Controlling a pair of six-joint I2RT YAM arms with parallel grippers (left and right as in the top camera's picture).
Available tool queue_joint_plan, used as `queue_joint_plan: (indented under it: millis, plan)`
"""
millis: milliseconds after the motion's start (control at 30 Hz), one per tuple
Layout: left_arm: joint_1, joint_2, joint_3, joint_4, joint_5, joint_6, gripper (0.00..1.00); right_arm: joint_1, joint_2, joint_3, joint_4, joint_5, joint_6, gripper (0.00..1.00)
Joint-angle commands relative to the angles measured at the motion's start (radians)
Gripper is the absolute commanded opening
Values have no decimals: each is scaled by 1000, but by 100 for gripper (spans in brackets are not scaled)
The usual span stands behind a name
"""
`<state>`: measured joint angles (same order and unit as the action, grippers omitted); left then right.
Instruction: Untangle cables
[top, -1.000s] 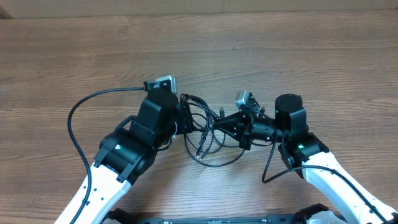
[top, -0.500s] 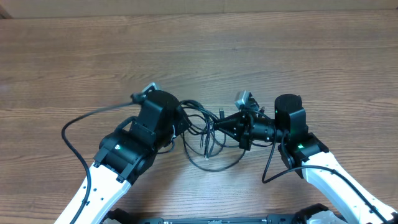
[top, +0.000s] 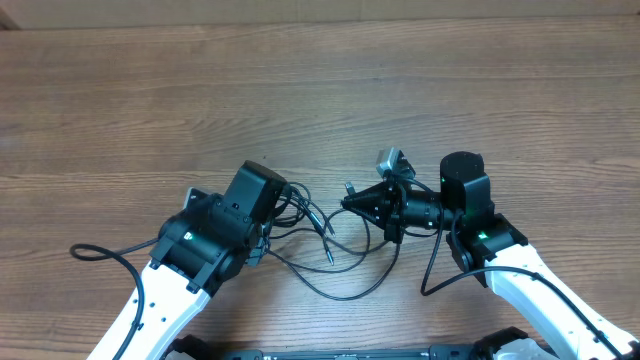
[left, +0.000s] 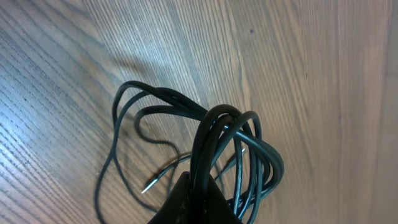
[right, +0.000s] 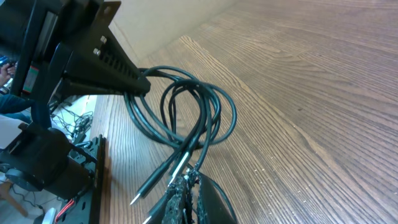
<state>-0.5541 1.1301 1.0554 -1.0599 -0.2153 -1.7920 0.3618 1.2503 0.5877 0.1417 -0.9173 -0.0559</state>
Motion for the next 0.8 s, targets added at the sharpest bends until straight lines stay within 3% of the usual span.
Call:
queue_joint_plan:
  millis: [0, 233, 267, 400, 533, 567, 767]
  plan:
    - [5, -4, 9, -6, -58, -74, 5, -2, -2, 9, 5, 1, -6, 4]
    - [5, -4, 9, -10, -73, -16, 4, -2, -2, 9, 13, 8, -6, 4]
    - [5, -4, 9, -10, -74, 3, 4, -2, -2, 9, 13, 19, -6, 7]
    - [5, -4, 9, 14, -93, 139, 4, -2, -2, 9, 13, 35, -6, 36]
    - [5, -4, 9, 130, -106, 451, 4, -2, -2, 9, 20, 35, -6, 65]
    - [5, -4, 9, 161, -101, 537, 4, -2, -2, 9, 21, 35, -6, 69]
    - [4, -4, 9, 320, 64, 1075, 4, -2, -2, 9, 29, 35, -6, 74]
